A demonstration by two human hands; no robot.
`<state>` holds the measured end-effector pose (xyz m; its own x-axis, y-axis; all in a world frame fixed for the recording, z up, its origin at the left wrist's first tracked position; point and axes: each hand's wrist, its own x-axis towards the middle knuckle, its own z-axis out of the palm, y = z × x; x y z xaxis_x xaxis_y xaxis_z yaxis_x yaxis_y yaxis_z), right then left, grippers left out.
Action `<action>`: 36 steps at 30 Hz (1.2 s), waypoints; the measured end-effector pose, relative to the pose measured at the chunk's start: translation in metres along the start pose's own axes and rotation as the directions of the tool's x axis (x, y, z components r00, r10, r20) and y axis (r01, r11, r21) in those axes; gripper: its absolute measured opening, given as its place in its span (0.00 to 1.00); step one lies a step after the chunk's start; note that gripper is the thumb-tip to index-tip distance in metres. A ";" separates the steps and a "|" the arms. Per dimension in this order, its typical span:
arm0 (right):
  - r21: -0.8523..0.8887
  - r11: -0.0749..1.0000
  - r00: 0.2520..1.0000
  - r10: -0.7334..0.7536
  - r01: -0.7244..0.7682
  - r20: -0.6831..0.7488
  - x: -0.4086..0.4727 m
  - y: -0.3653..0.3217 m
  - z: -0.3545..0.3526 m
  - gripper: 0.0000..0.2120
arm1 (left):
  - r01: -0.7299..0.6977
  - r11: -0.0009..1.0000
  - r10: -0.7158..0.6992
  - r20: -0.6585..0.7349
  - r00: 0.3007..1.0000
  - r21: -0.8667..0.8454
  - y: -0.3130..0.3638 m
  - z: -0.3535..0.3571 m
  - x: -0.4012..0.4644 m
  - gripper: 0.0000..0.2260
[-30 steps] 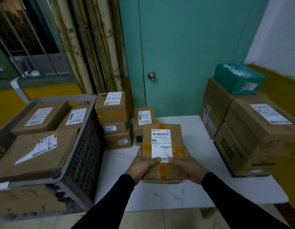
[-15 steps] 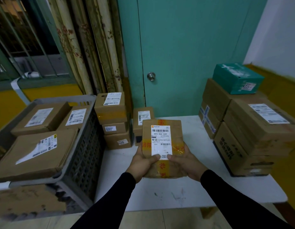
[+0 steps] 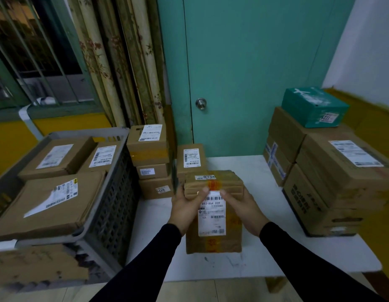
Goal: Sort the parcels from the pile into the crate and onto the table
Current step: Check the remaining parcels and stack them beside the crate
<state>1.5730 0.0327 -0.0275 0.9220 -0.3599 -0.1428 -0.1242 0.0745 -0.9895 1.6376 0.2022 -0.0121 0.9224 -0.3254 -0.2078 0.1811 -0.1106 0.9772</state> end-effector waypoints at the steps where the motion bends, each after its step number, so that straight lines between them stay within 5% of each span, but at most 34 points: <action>1: -0.035 0.999 1.000 -0.020 0.020 0.001 0.001 0.001 0.000 0.32 | -0.026 0.999 0.026 -0.005 1.000 0.047 0.000 0.000 0.001 0.31; 9: -0.046 0.995 0.996 -0.088 0.089 0.021 0.002 0.001 0.001 0.24 | -0.060 0.997 0.058 0.027 0.998 0.046 -0.003 0.000 0.002 0.22; 23: -0.047 0.994 0.995 -0.096 0.096 -0.001 0.004 0.002 -0.002 0.22 | -0.110 0.986 0.111 0.000 0.994 0.128 -0.005 0.002 0.006 0.22; 30: 0.120 0.992 0.998 0.026 -0.033 0.057 0.004 -0.003 -0.010 0.26 | 0.022 1.000 -0.025 0.180 0.983 0.017 0.004 -0.010 0.008 0.38; 34: 0.259 0.955 0.990 0.134 -0.142 0.049 0.013 -0.013 -0.017 0.22 | 0.175 0.965 -0.146 0.153 0.977 -0.194 0.019 -0.013 0.006 0.17; 36: 0.231 0.960 0.987 0.154 -0.158 0.038 0.016 -0.016 -0.015 0.22 | 0.168 0.970 -0.144 0.146 0.979 -0.174 0.018 -0.012 0.006 0.16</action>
<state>1.5840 0.0121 -0.0147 0.9051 -0.3089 -0.2921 -0.1802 0.3436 -0.9217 1.6508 0.2093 0.0042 0.8269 -0.4401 -0.3500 0.3903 0.0011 0.9207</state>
